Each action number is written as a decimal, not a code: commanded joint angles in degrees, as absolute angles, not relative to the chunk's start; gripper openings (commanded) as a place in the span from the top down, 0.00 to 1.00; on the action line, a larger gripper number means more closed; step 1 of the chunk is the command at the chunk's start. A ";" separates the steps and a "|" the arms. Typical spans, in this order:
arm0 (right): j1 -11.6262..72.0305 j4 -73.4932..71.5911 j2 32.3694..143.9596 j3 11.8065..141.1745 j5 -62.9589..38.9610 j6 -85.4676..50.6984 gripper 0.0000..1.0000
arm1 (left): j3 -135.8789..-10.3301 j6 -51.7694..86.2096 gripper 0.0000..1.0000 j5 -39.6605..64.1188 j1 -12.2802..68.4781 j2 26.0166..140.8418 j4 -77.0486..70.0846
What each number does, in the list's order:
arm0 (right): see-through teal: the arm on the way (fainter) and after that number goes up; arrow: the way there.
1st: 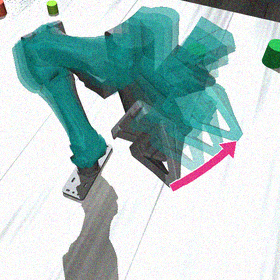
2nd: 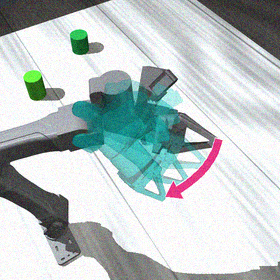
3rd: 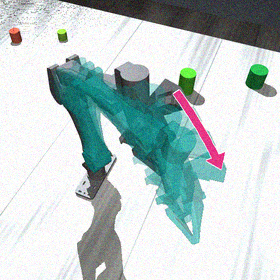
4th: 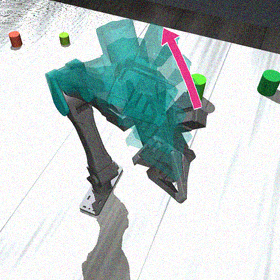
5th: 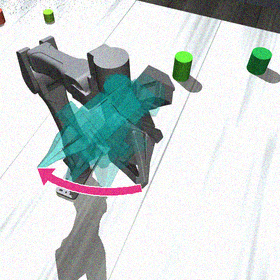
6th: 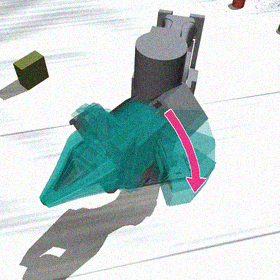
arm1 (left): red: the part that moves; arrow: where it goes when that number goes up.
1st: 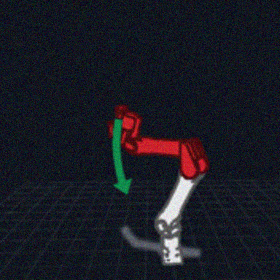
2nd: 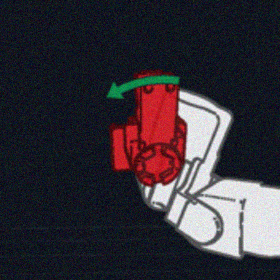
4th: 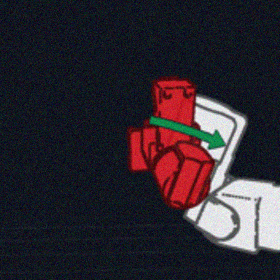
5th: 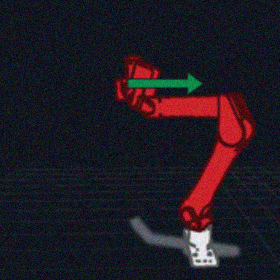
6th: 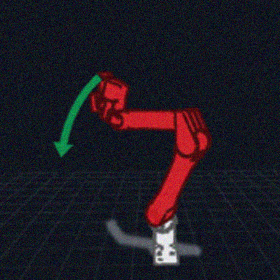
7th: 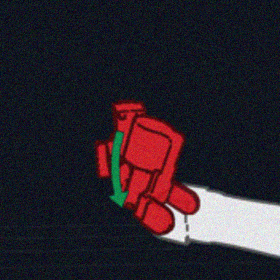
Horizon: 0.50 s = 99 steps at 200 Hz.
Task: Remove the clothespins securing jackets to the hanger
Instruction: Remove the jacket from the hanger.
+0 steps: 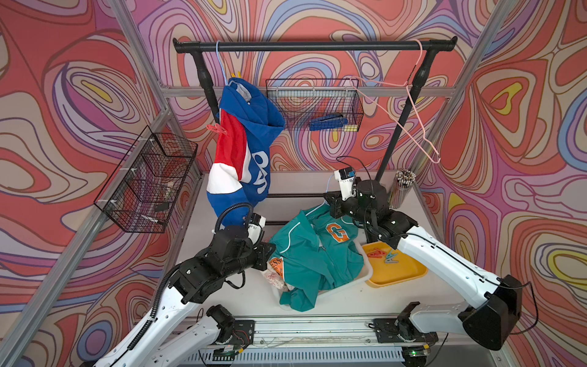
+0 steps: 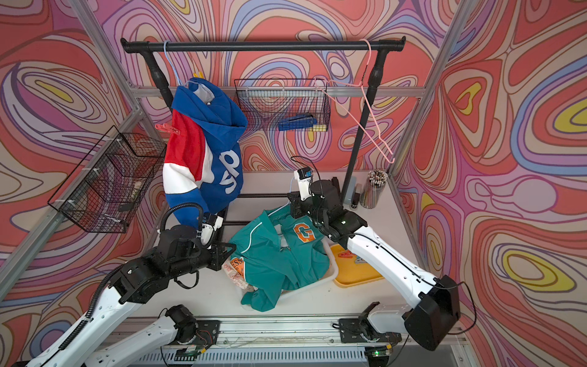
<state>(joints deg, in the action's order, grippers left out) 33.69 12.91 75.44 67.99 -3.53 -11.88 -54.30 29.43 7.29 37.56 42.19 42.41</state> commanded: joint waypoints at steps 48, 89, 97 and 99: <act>22.85 13.31 72.71 64.69 8.32 -11.28 1.00 | -50.69 38.02 1.00 -3.29 37.27 34.81 53.75; 22.24 13.59 71.53 65.03 3.59 -12.78 1.00 | -49.21 37.27 1.00 -1.87 37.27 36.39 52.40; 22.24 13.37 70.93 64.82 2.92 -13.22 1.00 | -48.95 37.01 1.00 -2.27 37.27 37.33 52.19; 22.24 13.36 70.77 64.81 2.73 -13.33 1.00 | -48.84 37.03 1.00 -2.43 37.27 37.57 52.16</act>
